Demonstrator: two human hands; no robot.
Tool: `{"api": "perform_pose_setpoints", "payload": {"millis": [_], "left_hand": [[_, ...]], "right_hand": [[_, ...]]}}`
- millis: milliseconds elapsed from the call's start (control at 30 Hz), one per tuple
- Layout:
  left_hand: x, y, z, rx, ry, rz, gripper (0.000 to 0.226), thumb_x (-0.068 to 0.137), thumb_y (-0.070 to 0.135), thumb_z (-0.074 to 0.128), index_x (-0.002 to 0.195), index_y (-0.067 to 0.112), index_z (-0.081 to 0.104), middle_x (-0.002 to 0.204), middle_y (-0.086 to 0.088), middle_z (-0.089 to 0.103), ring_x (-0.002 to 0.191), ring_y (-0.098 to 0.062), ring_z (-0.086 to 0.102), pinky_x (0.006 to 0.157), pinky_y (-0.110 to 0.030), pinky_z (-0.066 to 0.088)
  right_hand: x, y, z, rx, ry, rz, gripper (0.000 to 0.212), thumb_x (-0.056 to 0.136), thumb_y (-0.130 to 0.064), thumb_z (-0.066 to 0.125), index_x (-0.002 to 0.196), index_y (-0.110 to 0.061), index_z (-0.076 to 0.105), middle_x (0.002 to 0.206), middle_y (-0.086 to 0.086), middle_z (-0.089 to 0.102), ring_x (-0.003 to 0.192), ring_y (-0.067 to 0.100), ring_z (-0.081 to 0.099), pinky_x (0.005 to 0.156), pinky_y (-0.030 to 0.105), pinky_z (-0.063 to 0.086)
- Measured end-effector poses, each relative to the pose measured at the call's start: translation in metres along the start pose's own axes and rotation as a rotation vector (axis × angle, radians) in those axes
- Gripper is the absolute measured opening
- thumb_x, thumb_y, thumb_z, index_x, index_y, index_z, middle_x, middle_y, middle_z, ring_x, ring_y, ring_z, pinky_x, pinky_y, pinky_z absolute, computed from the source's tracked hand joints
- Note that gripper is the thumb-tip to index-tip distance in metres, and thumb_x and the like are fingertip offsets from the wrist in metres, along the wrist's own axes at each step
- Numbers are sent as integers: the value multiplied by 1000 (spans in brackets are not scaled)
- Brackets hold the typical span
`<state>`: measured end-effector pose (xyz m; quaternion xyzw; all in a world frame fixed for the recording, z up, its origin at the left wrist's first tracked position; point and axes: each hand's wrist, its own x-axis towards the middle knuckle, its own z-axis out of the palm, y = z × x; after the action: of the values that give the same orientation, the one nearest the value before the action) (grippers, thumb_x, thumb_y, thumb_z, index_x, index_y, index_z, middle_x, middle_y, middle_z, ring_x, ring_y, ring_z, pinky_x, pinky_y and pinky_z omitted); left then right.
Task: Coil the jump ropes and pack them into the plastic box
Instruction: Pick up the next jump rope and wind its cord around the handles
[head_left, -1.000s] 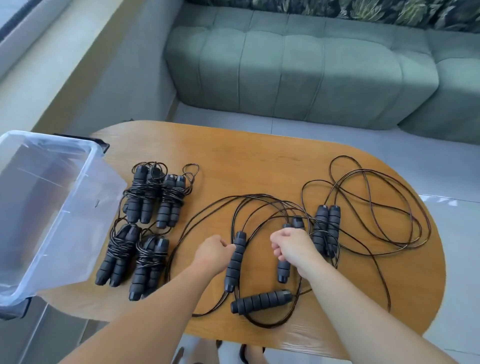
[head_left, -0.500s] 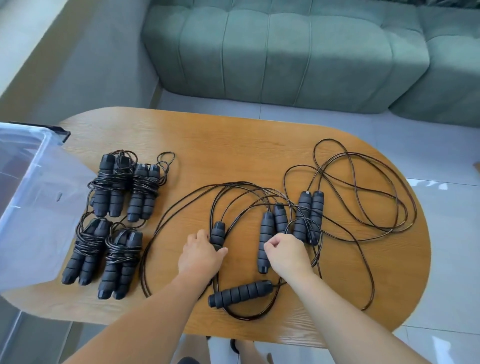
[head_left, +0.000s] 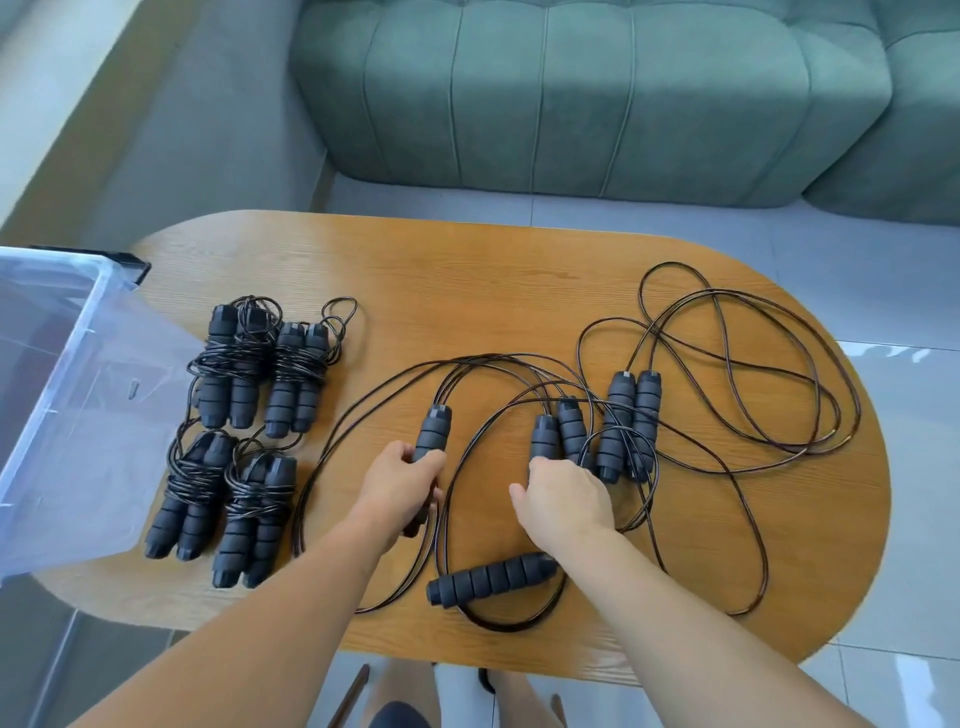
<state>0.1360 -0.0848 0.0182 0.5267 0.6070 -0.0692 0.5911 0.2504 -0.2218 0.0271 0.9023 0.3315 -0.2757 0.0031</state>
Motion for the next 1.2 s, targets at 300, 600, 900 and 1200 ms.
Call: {"api": "perform_pose_setpoints", "payload": {"millis": [300, 600, 900, 1200], "left_hand": [[-16, 22, -19, -61, -156, 103, 18, 89, 13, 52, 106, 7, 56, 85, -12, 62, 65, -20, 60, 60, -32, 51], [-30, 37, -39, -61, -277, 55, 28, 91, 17, 47, 111, 1, 57, 85, -10, 67, 64, -18, 58, 63, -31, 49], [-30, 52, -43, 43, -303, 87, 31, 93, 19, 46, 109, -3, 61, 69, -4, 68, 55, -12, 60, 53, -24, 49], [-34, 81, -47, 184, -505, 50, 32, 94, 23, 51, 116, 1, 58, 89, -10, 71, 76, -23, 67, 66, -32, 55]], "right_hand": [[-31, 12, 14, 93, -254, -263, 36, 90, -30, 58, 125, -24, 56, 117, -2, 53, 97, 23, 60, 82, 34, 49], [-44, 11, 40, -233, -237, -501, 30, 92, -7, 54, 120, -14, 56, 119, 8, 44, 93, 27, 59, 76, 37, 47], [-42, 12, 20, 153, 172, -444, 36, 85, -26, 65, 120, -23, 60, 110, -5, 51, 73, 19, 62, 67, 35, 55], [-33, 13, -34, 102, 410, -596, 36, 77, -14, 70, 111, -21, 65, 105, -2, 56, 78, 17, 59, 60, 32, 55]]}}
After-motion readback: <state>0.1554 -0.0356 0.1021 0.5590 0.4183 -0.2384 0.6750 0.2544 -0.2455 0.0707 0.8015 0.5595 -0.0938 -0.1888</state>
